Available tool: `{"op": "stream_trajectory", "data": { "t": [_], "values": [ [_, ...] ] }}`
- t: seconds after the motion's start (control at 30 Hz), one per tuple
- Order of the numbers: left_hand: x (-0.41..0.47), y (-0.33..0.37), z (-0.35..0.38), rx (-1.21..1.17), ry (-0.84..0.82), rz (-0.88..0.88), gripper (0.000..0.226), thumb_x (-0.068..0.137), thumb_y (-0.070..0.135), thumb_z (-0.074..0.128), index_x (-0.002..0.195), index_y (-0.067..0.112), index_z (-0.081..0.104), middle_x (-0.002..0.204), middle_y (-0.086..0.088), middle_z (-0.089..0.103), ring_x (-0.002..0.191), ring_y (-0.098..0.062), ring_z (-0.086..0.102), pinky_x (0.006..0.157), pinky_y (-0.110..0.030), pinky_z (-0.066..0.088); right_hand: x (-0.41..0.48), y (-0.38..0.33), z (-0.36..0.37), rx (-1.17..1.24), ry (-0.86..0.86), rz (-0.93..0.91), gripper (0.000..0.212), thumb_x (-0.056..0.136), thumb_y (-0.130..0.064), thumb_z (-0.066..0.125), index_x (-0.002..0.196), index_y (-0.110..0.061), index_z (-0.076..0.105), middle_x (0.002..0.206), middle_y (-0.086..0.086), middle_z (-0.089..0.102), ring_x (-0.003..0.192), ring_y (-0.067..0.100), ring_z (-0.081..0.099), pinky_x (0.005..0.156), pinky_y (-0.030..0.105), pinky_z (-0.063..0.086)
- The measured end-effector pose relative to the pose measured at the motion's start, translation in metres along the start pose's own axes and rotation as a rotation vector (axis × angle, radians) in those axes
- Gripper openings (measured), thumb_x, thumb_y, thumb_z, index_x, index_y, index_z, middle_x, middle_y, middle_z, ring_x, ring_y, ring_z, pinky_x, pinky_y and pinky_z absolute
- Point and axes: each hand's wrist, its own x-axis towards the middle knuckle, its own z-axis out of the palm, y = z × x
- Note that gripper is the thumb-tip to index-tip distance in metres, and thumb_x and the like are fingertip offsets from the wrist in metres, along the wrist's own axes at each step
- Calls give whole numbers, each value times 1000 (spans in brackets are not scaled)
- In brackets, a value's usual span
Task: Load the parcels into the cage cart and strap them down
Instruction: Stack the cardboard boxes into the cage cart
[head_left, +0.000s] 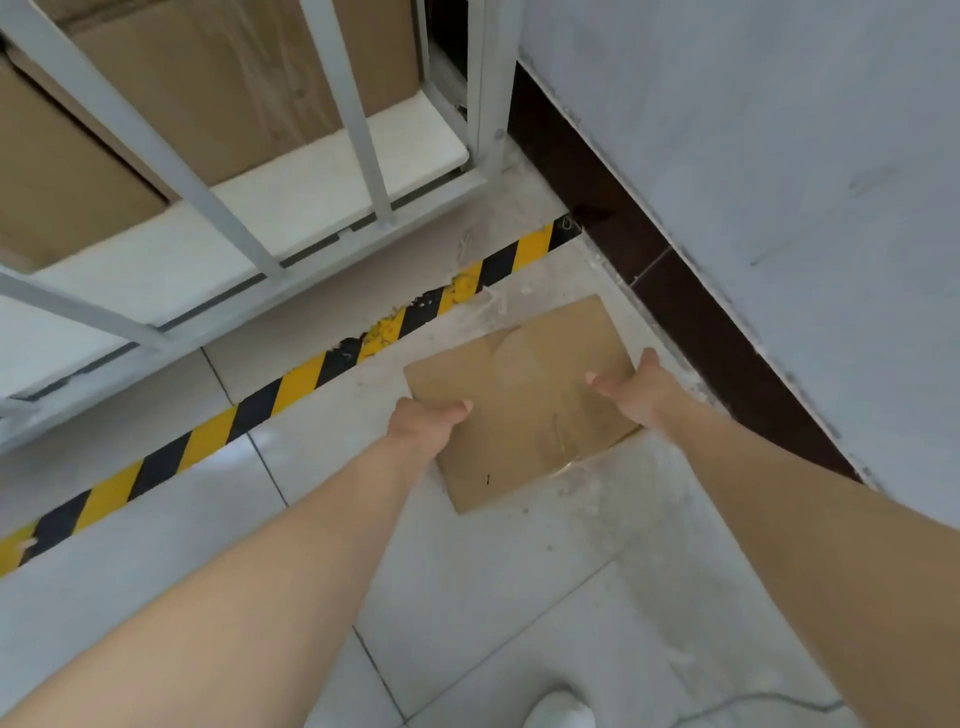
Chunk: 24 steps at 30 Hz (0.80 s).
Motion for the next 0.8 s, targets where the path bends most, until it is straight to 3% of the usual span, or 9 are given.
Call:
{"op": "stream_trajectory", "data": {
  "t": [0.13, 0.23, 0.33, 0.5, 0.67, 0.8],
  "values": [
    [3, 1, 7, -173, -78, -100, 65, 82, 29, 74, 135, 10, 42, 133, -10, 51, 108, -28, 51, 82, -44, 46, 7, -4, 6, 174, -42, 95, 97, 76, -60, 67, 147, -9, 26, 146, 11, 38, 129, 34, 43, 107, 49, 38],
    [-18, 6, -1, -204, -107, -157, 63, 79, 28, 76, 132, 11, 46, 128, -8, 55, 113, -29, 53, 92, -47, 45, -14, -12, -7, 205, 33, 91, 93, 77, -55, 70, 144, -5, 29, 143, 13, 40, 126, 34, 47, 104, 46, 41],
    [-55, 20, -13, -238, -39, -166, 82, 70, 33, 82, 136, 13, 37, 127, -8, 55, 113, -31, 54, 96, -52, 45, -58, -25, -32, 241, 117, 31, 93, 77, -48, 74, 142, 0, 27, 141, 17, 42, 123, 34, 49, 102, 45, 43],
    [-157, 56, -43, -277, 103, -124, 92, 69, 31, 84, 137, 11, 26, 131, -12, 48, 116, -33, 50, 98, -48, 42, -164, -57, -99, 284, 173, -42, 86, 80, -39, 75, 137, 3, 27, 135, 18, 50, 120, 34, 53, 97, 42, 45],
    [-280, 87, -81, -327, 106, -104, 98, 48, 34, 90, 129, 12, 39, 120, -10, 59, 103, -35, 58, 94, -51, 45, -289, -85, -177, 312, 206, -75, 79, 80, -41, 74, 133, -2, 31, 133, 13, 51, 118, 33, 53, 94, 41, 45],
    [-398, 115, -116, -324, 107, -47, 93, 66, 28, 86, 138, 10, 29, 127, -12, 52, 110, -34, 54, 89, -43, 41, -386, -103, -236, 292, 283, -102, 71, 79, -41, 75, 124, -3, 35, 129, 16, 54, 117, 35, 53, 92, 41, 45]
  ]
}}
